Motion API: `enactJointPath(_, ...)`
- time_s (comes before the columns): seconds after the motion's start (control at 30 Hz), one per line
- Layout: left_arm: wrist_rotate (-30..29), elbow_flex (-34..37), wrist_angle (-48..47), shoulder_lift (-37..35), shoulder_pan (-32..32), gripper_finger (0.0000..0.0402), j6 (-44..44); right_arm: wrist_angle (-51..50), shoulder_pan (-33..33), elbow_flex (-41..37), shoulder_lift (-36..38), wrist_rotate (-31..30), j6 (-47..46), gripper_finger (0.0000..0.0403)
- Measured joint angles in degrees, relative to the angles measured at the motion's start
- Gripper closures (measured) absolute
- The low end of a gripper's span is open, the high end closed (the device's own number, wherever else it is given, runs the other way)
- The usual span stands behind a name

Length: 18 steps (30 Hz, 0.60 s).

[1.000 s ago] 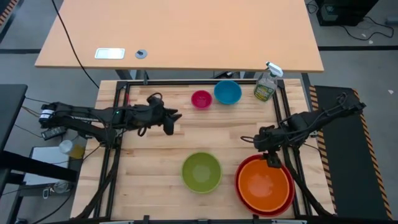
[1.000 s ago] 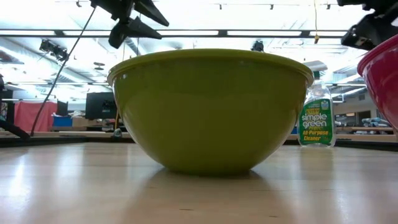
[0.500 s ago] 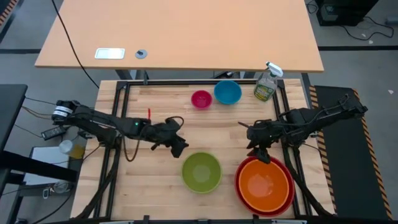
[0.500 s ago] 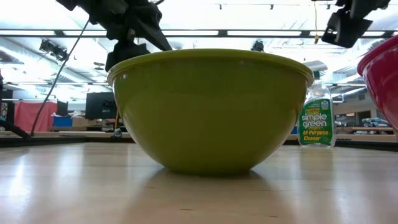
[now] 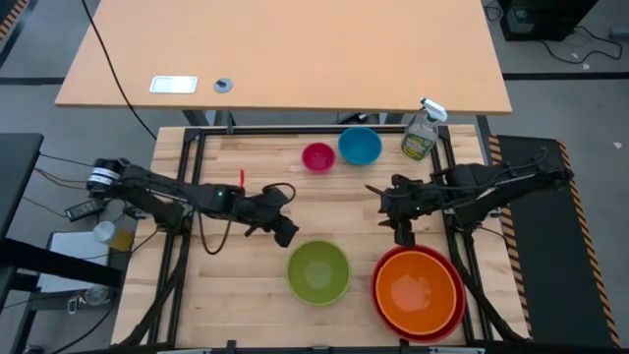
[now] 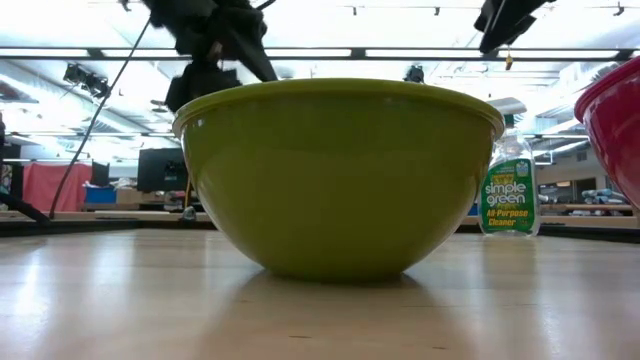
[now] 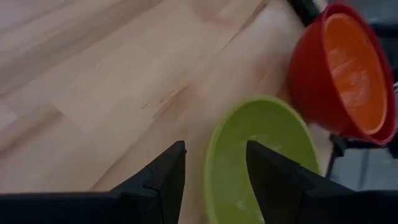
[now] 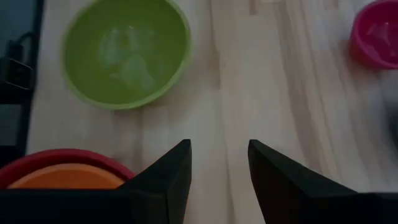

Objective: Nest bowls inside each other
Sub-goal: Stack the green bowl into the orange bowl

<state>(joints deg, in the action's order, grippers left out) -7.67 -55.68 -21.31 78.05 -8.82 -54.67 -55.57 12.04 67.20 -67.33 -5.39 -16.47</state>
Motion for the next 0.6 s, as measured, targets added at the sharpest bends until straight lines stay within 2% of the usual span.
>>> enactJointPath(0.17,-3.44,-12.14,-17.51,6.64,0.01,0.023,3.13,0.12,-1.81,0.02,-0.67,0.02,1.54,0.0238)
enactJointPath(0.27,-4.33,-16.51,-22.12,11.1,0.38,0.023,5.4,0.49,-2.59,0.02,-0.97,0.02,1.71,0.0238)
enactJointPath(0.43,3.12,-17.9,-19.02,16.55,0.4,0.023,10.44,0.68,-3.31,0.02,-1.01,0.0,1.82,0.0238)
enactJointPath(0.6,9.02,-17.9,-17.3,19.71,0.37,0.023,10.82,0.64,-3.31,0.02,-0.94,0.09,1.6,0.0238)
